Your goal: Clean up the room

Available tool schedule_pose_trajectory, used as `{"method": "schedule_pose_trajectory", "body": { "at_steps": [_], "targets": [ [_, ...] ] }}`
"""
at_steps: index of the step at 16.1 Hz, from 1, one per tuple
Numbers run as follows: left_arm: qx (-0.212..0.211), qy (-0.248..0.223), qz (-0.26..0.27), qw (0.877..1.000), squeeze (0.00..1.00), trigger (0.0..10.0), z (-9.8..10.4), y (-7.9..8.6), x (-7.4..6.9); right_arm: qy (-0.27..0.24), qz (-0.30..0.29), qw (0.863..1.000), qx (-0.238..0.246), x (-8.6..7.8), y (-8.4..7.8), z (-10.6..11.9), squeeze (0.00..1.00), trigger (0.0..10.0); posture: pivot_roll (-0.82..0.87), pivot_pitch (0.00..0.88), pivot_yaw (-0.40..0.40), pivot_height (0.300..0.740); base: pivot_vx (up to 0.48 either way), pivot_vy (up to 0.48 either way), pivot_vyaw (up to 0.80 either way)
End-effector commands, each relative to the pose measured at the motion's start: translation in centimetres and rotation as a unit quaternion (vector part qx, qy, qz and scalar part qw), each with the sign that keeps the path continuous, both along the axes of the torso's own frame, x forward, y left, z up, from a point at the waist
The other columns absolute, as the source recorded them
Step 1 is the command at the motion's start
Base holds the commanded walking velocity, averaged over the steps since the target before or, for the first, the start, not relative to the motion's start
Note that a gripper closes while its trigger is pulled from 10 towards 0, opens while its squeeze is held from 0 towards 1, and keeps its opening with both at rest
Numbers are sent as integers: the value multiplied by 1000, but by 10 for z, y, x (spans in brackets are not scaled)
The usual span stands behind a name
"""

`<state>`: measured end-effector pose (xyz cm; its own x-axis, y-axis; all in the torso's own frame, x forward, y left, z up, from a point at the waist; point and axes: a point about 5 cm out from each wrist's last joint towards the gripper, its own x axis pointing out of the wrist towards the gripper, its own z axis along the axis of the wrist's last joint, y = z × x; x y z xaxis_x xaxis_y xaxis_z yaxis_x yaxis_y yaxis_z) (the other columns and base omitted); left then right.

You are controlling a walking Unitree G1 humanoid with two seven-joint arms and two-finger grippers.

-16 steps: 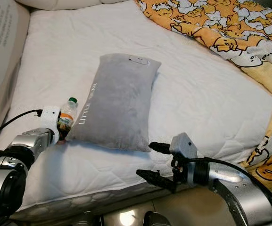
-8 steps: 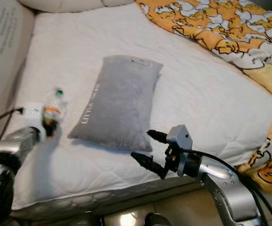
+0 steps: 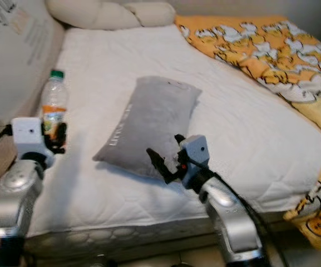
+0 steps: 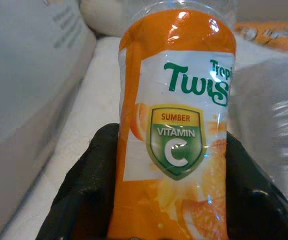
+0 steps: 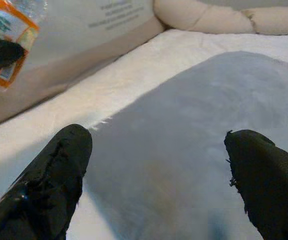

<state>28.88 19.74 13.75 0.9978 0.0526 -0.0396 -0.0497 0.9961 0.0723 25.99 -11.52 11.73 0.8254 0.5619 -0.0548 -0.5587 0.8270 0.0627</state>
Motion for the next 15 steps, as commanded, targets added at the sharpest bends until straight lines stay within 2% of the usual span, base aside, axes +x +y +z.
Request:
{"method": "schedule_pose_trajectory", "body": {
  "at_steps": [1, 3, 5, 6, 7, 8, 9, 11, 13, 15],
  "targets": [
    [5, 10, -2, 1000, 0, 10000, -1, -5, -8, -6, 8, 1000, -1, -2, 9, 1, 0, 10000, 89, 0, -12, 740, 0, 0, 800],
    [30, 6, -30, 999, 0, 10000, 3, -15, -12, 3, -5, 1000, -4, -2, 14, -6, 0, 10000, 93, 0, -5, 740, 0, 0, 800],
    [62, -25, -45, 997, 0, 10000, 11, -19, -13, 2, -29, 999, -31, 1, 11, -10, 0, 10000, 89, 0, 10, 740, 0, 0, 800],
    [62, -28, -43, 997, 0, 10000, 12, -19, -14, 1, -37, 999, -30, 2, 9, -10, 0, 10000, 89, 0, 10, 740, 0, 0, 800],
    [68, -58, -11, 996, 0, 10000, 16, -14, -14, -1, -47, 999, -11, 3, 5, -6, 0, 10000, 83, 0, 23, 740, 0, 0, 788],
    [79, -62, 2, 995, 0, 10000, 17, -12, -14, -6, -51, 999, -9, 3, 4, -4, 0, 10000, 83, 0, 23, 740, 0, 0, 788],
    [36, -23, -58, 997, 0, 10000, 11, -17, -18, 10, -58, 998, 19, 3, 0, -5, 0, 10000, 75, 0, 33, 740, 0, 0, 794],
    [45, -13, -94, 994, 0, 10000, 7, -22, -23, 17, -71, 997, 16, 4, -4, -8, 0, 10000, 68, 5, 38, 740, 0, 0, 797],
    [32, 3, -96, 995, 0, 10000, -2, -23, -26, 15, -71, 997, 12, 2, -5, -8, 0, 10000, 68, 5, 38, 740, 0, 0, 800],
    [43, -2, -103, 994, 0, 10000, -3, -24, -27, 15, -69, 997, 12, 1, -5, -8, 0, 10000, 68, 5, 38, 740, 0, 0, 800]
  ]
}}
